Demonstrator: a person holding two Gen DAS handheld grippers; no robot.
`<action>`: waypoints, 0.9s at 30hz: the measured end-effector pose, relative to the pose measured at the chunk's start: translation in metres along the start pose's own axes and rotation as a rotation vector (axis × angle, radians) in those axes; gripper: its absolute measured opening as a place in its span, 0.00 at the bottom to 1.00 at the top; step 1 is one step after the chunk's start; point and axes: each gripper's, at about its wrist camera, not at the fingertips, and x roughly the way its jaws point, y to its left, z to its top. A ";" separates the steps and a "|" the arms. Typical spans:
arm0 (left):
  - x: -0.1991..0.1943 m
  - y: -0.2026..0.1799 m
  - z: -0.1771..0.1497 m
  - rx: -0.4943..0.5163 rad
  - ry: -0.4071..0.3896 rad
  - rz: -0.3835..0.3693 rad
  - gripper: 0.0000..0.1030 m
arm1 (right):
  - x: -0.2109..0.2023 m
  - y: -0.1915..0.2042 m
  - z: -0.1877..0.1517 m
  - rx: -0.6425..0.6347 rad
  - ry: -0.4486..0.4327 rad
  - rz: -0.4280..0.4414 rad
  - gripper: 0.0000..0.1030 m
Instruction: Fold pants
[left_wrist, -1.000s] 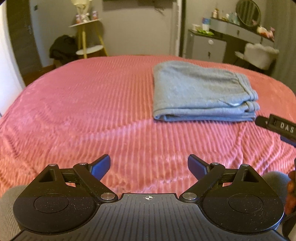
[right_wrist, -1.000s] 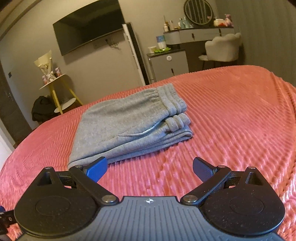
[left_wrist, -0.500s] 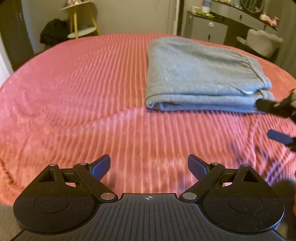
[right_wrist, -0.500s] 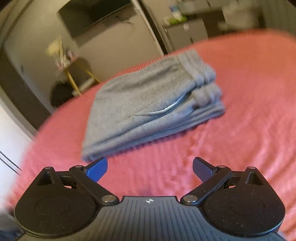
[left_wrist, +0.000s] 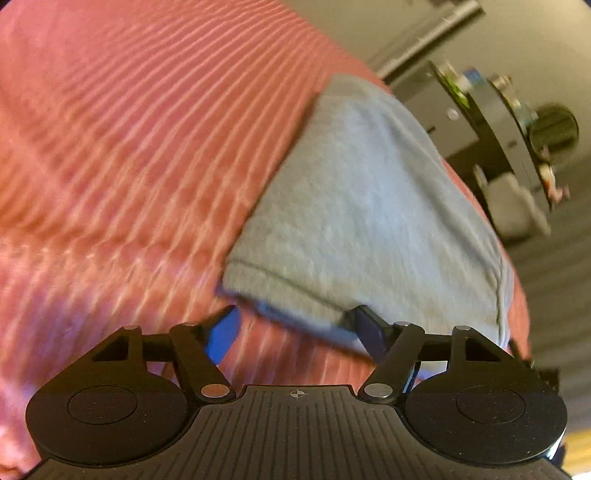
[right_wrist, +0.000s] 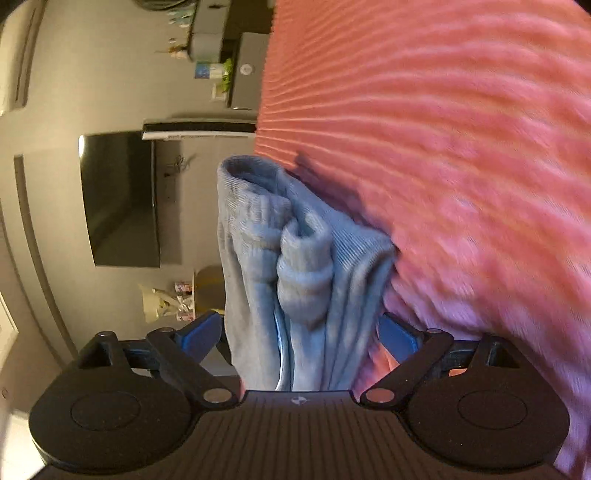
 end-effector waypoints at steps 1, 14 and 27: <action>0.004 0.001 0.004 -0.017 -0.002 -0.014 0.72 | 0.005 0.003 0.001 -0.015 0.002 -0.002 0.90; 0.002 0.014 0.015 -0.104 -0.006 -0.142 0.64 | 0.023 0.019 0.018 -0.037 -0.010 0.034 0.86; -0.017 0.035 0.018 -0.290 -0.029 -0.250 0.81 | 0.026 0.017 0.016 -0.101 -0.029 -0.043 0.52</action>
